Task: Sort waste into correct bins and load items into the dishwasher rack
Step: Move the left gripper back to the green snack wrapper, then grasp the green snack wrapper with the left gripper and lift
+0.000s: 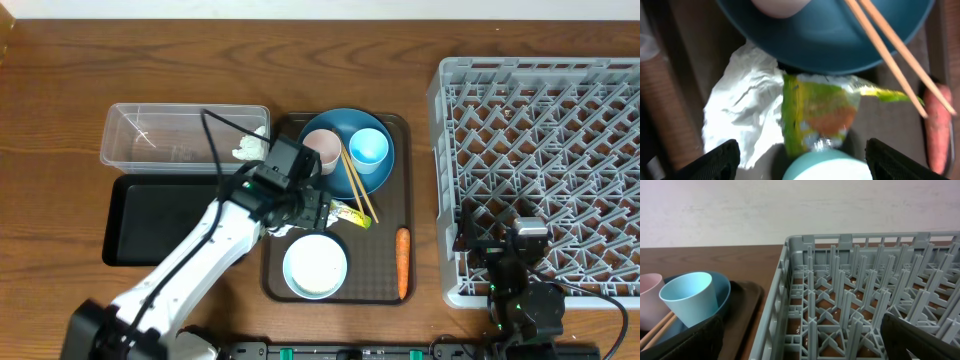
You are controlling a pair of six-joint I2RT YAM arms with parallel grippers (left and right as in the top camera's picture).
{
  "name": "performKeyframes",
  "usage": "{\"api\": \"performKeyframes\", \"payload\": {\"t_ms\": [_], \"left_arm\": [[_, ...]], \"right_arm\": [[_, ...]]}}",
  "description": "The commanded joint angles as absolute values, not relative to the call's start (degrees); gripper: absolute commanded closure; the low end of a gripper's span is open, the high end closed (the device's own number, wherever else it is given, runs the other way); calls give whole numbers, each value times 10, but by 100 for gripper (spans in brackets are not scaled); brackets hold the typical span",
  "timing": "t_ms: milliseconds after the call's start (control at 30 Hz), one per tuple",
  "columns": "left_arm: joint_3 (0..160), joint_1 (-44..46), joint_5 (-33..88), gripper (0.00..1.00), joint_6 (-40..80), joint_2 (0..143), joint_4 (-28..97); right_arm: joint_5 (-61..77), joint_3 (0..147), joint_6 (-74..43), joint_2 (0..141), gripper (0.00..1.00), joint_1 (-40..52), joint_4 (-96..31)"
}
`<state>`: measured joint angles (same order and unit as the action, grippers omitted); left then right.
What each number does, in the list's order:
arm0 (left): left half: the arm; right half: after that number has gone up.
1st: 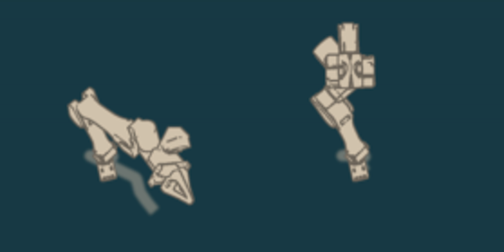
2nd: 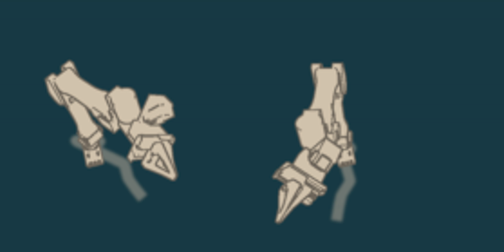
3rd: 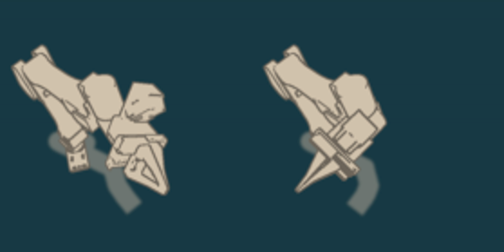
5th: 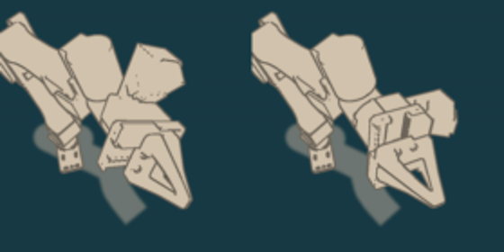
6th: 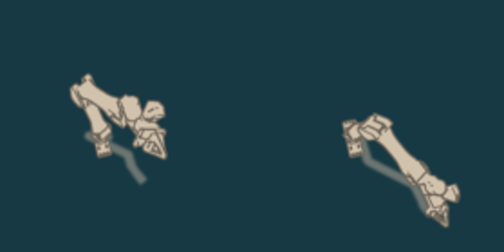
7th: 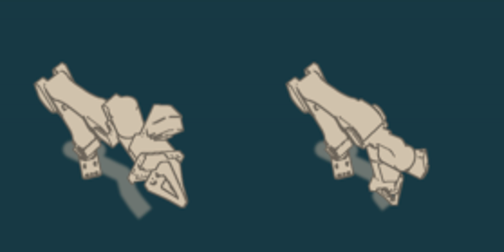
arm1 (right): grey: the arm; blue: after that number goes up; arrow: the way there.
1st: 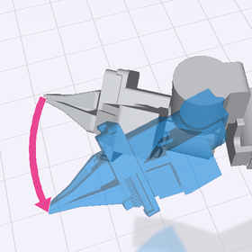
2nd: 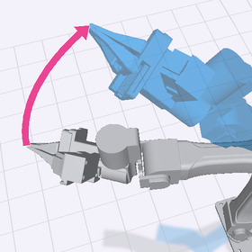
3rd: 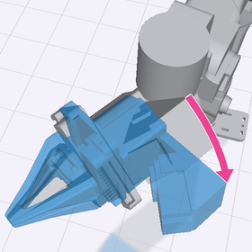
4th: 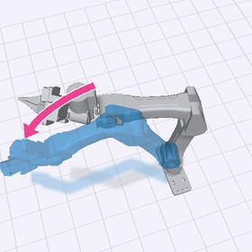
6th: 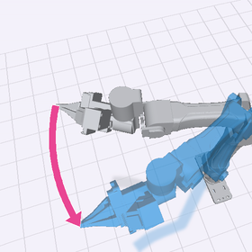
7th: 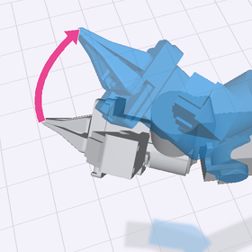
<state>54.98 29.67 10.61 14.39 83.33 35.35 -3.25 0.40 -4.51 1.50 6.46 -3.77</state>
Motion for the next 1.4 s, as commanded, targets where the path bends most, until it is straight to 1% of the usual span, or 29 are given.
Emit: {"api": "performKeyframes", "payload": {"t_ms": [0,133,200,233,367,467,533,600,667,767,1067,1367], "left_arm": [[546,294,112,18,158,863,342],[546,294,112,19,158,887,333],[547,294,112,25,158,891,332],[546,294,112,29,158,891,333],[547,294,112,51,158,891,331],[547,294,112,65,158,891,331],[547,294,112,72,158,891,331],[546,294,112,75,158,891,331],[547,294,112,81,158,891,331],[547,294,112,93,158,891,331],[547,294,112,94,158,854,331],[547,294,101,94,158,746,331]], "right_arm": [[-36,3,-42,15,1,69,-40],[-36,3,-42,15,1,69,-40],[-36,3,-42,15,1,69,-40],[-36,3,-42,15,1,69,-40],[-36,3,-42,15,1,69,-40],[-36,3,-42,15,1,69,-40],[-36,3,-42,15,1,69,-40],[-36,3,-42,15,1,69,-40],[-36,3,-42,15,1,69,-40],[-36,3,-42,15,1,69,-40],[-36,3,-42,15,1,69,-40],[-36,3,-42,15,1,69,-40]]}}
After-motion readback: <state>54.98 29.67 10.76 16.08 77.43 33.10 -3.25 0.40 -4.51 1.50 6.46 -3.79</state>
